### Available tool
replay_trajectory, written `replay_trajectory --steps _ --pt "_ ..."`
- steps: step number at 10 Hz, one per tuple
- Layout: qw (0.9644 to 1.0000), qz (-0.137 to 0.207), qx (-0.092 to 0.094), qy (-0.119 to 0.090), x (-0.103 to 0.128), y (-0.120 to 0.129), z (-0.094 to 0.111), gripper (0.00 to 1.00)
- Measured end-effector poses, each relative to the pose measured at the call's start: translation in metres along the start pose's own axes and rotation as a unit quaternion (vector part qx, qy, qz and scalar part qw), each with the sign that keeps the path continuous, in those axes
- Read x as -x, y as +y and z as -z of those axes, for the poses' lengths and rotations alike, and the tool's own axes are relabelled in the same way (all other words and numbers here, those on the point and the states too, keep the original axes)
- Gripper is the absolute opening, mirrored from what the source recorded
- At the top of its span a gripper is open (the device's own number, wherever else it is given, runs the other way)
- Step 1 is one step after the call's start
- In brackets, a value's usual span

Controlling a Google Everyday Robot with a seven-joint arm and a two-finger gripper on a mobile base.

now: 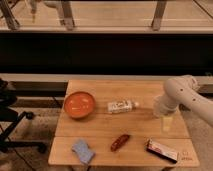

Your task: Pick up the ceramic cup

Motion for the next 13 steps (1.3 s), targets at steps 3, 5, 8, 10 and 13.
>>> replay_trajectory --steps 3,5,8,10,13 --pt "1.0000 0.002 0.002 -0.001 -0.0026 0.0014 -0.0013 1.00" --pt "1.0000 0.002 0.003 -0.001 -0.0044 0.0012 -0.0013 1.00" --pt "1.0000 0.005 0.005 -0.001 -0.0062 -0.0002 -0.0013 1.00" --pt "0.9999 0.009 0.006 -0.003 -0.0051 -0.0024 -0.0023 1.00" --pt "0.9999 0.011 0.006 -0.003 -0.0092 -0.0024 -0.0019 1.00"
